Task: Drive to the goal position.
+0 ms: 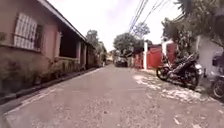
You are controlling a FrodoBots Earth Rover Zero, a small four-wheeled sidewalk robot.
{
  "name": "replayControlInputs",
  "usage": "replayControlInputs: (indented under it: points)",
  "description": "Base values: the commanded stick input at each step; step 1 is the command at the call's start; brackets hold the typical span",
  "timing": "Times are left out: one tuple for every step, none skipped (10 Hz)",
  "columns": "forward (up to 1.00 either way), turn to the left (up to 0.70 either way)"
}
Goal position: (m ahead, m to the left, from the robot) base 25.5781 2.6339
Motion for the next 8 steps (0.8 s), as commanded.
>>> replayControlInputs:
  points:
    - [0.70, 0.00]
    - [0.70, 0.01]
    - [0.70, 0.03]
    - [0.70, 0.02]
    - [0.70, 0.01]
    - [0.70, 0.00]
    - [0.70, 0.00]
    - [0.70, 0.01]
